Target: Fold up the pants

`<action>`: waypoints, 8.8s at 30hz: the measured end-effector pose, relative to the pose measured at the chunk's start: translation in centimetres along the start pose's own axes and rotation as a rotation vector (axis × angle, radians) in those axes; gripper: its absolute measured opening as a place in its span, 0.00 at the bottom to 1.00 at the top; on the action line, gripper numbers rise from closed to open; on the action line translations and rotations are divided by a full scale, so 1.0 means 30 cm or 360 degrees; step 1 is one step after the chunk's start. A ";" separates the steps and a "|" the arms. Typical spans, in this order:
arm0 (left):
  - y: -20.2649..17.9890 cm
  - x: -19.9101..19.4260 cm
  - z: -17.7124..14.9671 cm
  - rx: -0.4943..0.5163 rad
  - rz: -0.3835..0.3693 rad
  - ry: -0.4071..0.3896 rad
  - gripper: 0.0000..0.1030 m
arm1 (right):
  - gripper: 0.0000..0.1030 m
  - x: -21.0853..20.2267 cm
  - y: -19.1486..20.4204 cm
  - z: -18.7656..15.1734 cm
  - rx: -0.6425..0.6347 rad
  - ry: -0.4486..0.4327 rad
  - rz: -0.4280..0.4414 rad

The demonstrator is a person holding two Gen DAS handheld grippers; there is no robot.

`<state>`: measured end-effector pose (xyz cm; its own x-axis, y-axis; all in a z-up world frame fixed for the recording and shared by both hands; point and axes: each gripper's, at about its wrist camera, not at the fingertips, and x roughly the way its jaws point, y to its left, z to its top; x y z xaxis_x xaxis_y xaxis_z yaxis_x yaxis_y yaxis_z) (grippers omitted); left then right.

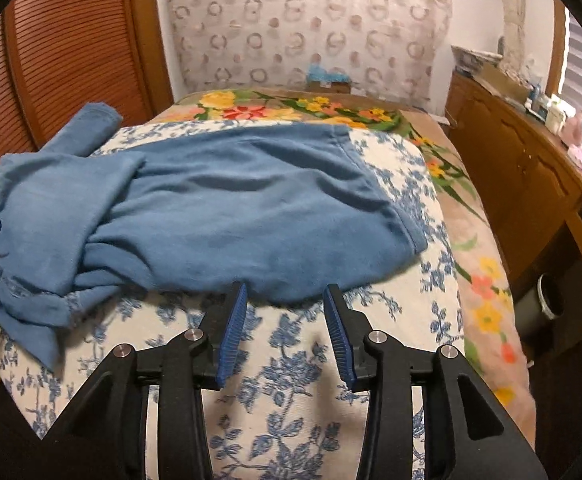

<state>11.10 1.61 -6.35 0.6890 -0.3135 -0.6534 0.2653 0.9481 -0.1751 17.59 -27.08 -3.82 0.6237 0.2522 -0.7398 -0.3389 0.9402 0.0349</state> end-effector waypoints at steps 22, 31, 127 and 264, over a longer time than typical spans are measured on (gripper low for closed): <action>-0.037 0.099 -0.037 0.0014 0.0027 0.0112 0.52 | 0.44 0.123 0.043 0.028 -0.0081 0.0057 -0.0039; -0.032 0.091 -0.040 0.0014 0.0038 0.0106 0.52 | 0.10 0.117 0.068 0.015 -0.0089 0.0053 0.0060; -0.015 0.118 -0.146 0.0017 0.0173 -0.0009 0.56 | 0.25 -0.278 -0.234 -0.339 0.0473 -0.0137 -0.0052; 0.317 -0.395 -0.226 -0.0226 0.0240 -0.0184 0.23 | 0.01 0.034 1.122 0.590 -0.0561 -0.0361 0.0736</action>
<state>0.89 14.68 -5.26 0.7886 -0.1640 -0.5926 0.0619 0.9800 -0.1889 19.30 8.87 8.49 0.4779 0.6940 -0.5385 -0.7977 0.5996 0.0647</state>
